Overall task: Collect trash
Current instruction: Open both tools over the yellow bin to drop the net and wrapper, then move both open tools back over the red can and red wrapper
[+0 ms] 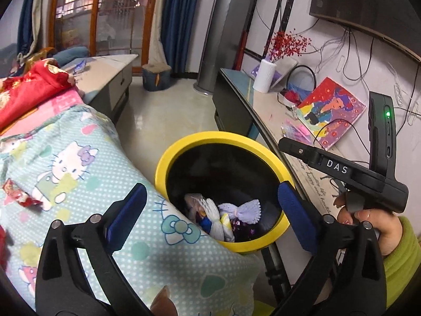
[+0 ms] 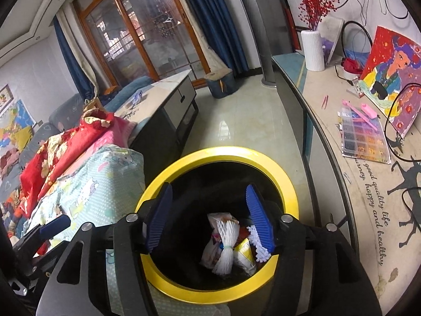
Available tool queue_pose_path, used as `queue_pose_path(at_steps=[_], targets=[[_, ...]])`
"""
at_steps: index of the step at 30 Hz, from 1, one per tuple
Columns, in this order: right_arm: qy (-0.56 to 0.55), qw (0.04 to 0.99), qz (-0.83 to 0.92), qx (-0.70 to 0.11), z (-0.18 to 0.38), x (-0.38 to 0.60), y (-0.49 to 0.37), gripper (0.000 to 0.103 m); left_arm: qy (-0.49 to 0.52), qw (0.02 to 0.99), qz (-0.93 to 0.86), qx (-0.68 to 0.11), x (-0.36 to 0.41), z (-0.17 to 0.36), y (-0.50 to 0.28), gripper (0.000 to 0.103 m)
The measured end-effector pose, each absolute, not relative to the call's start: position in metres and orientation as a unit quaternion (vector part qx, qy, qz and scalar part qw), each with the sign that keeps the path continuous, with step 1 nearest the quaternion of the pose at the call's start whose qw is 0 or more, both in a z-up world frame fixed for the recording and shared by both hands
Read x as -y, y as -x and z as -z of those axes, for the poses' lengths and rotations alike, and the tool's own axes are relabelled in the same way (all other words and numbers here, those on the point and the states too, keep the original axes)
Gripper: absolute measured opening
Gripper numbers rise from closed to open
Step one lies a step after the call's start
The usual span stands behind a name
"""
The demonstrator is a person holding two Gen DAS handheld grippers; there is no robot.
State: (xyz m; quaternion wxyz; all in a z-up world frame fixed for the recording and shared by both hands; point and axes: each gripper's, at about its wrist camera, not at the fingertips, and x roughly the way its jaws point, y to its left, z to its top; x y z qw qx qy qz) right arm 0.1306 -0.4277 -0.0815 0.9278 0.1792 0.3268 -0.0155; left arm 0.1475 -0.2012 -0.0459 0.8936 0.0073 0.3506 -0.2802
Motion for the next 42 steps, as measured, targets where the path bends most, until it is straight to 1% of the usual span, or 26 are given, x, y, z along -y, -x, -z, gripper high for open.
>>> queue_pose_path(at_steps=[3, 6, 9, 29, 42], targets=[[-0.174, 0.932, 0.012, -0.319, 0.075, 0.424, -0.128, 0.062, -0.004, 0.899, 0.271, -0.343, 0.194, 0.041, -0.145, 0.092], [-0.167, 0.936, 0.007, -0.311, 0.069, 0.418, -0.127, 0.063, 0.003, 0.902, 0.264, -0.341, 0.188, 0.038, -0.145, 0.092], [-0.162, 0.938, 0.004, -0.306, 0.065, 0.414, -0.124, 0.067, 0.01, 0.906, 0.256, -0.337, 0.178, 0.035, -0.144, 0.092], [-0.11, 0.95, -0.061, -0.286, 0.039, 0.348, -0.117, 0.071, 0.035, 0.931, 0.189, -0.31, 0.108, 0.018, -0.13, 0.092], [-0.063, 0.946, -0.126, -0.293, 0.032, 0.283, -0.119, 0.072, 0.047, 0.94, 0.142, -0.306, 0.052, 0.017, -0.121, 0.092]])
